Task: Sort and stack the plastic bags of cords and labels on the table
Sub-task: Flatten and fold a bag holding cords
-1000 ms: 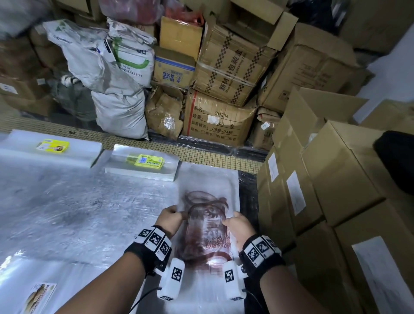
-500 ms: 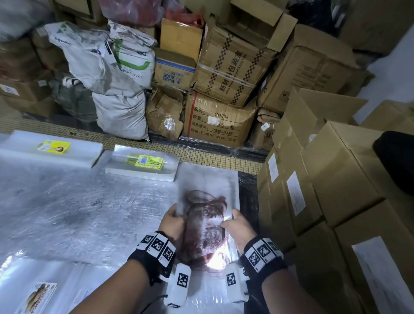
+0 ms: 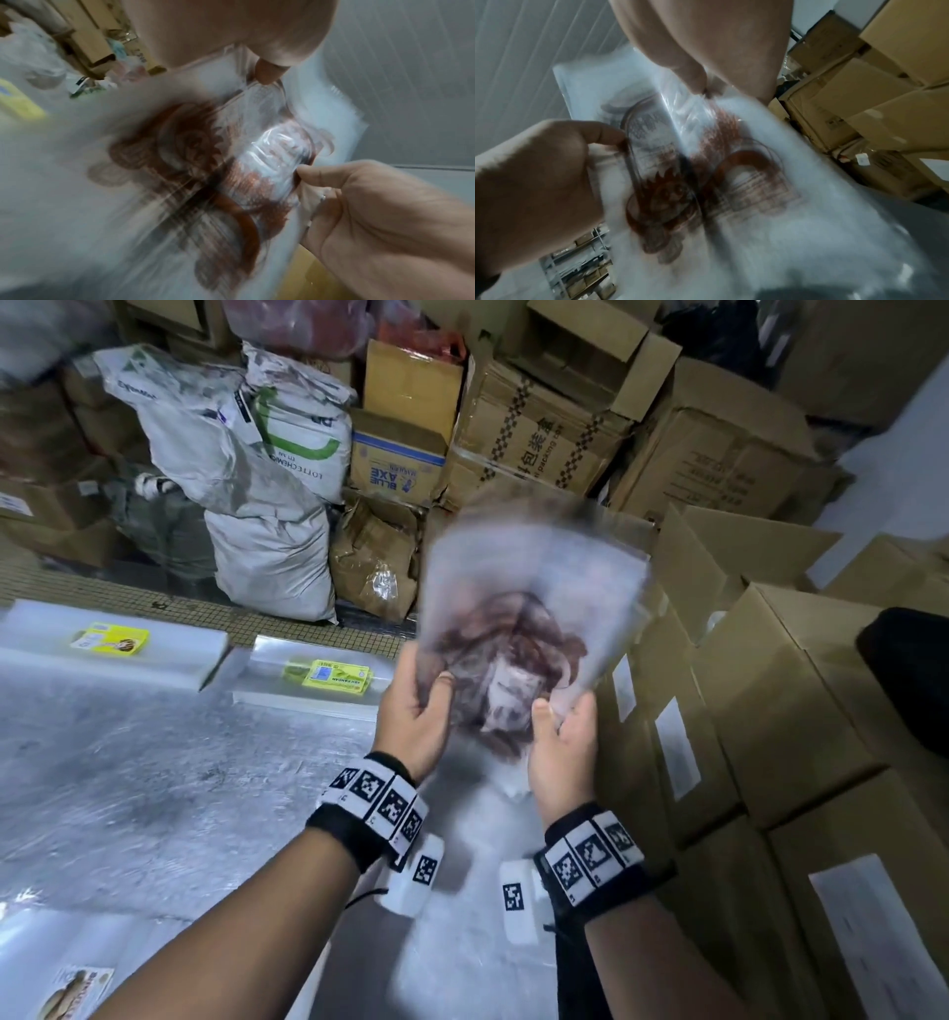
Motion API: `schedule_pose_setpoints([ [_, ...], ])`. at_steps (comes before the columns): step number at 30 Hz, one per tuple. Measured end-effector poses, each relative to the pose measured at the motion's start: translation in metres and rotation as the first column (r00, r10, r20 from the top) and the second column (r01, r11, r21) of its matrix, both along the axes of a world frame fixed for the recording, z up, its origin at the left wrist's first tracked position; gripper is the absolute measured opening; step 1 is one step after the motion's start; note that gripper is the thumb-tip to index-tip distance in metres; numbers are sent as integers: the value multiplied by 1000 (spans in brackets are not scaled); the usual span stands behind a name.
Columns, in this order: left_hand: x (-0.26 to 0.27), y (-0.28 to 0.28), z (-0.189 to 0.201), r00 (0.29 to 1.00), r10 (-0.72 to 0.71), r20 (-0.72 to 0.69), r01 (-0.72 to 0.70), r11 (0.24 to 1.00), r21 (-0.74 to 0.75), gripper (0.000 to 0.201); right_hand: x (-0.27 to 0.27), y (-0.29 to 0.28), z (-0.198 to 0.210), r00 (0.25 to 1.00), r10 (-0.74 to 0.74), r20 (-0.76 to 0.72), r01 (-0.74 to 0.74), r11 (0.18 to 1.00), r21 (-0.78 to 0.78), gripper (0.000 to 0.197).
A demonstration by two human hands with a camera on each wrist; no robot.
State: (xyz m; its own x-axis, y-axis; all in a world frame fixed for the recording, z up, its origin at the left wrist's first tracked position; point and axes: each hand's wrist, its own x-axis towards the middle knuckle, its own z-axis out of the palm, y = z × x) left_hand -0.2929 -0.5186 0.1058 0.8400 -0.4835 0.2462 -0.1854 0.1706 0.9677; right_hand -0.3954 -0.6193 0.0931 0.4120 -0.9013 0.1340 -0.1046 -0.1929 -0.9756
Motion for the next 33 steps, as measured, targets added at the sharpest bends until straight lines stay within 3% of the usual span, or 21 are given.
schedule_pose_setpoints([
  [3, 2, -3, -5, 999, 21, 27, -22, 999, 33, 32, 5, 4, -6, 999, 23, 25, -24, 998, 57, 39],
  [8, 7, -5, -10, 998, 44, -39, -44, 999, 3, 30, 7, 5, -7, 995, 52, 83, -56, 997, 47, 53],
  [11, 10, -6, -8, 997, 68, -24, -67, 998, 8, 22, 7, 3, -6, 996, 42, 72, -44, 999, 19, 44],
  [16, 15, -15, -3, 998, 54, 8, -55, 998, 28, 37, 11, -1, 2, 994, 39, 100, -39, 999, 4, 42],
  [19, 16, -18, 6, 999, 32, 2, -32, 999, -23, 38, 14, -3, 5, 997, -17, 76, 20, 999, -43, 40],
  [22, 18, -18, 6, 999, 37, -15, -38, 999, -33, 38, 15, -4, 4, 999, 7, 49, -7, 1000, 6, 45],
  [24, 20, -18, 0, 998, 69, 1, -69, 998, 10, 35, 15, -2, 2, 998, 59, 14, -59, 997, 50, 61],
  [27, 21, -20, -3, 996, 86, 7, -87, 993, 77, 23, 17, -3, 1, 996, 73, -53, -70, 996, 60, 61],
  [31, 25, -18, 2, 994, 75, 81, -87, 985, 152, 47, 20, -5, 1, 996, 54, -76, -49, 996, 72, 57],
  [33, 27, -17, 1, 988, 71, 138, -98, 975, 200, 49, 21, -7, 0, 993, 50, -109, -43, 997, 61, 54],
])
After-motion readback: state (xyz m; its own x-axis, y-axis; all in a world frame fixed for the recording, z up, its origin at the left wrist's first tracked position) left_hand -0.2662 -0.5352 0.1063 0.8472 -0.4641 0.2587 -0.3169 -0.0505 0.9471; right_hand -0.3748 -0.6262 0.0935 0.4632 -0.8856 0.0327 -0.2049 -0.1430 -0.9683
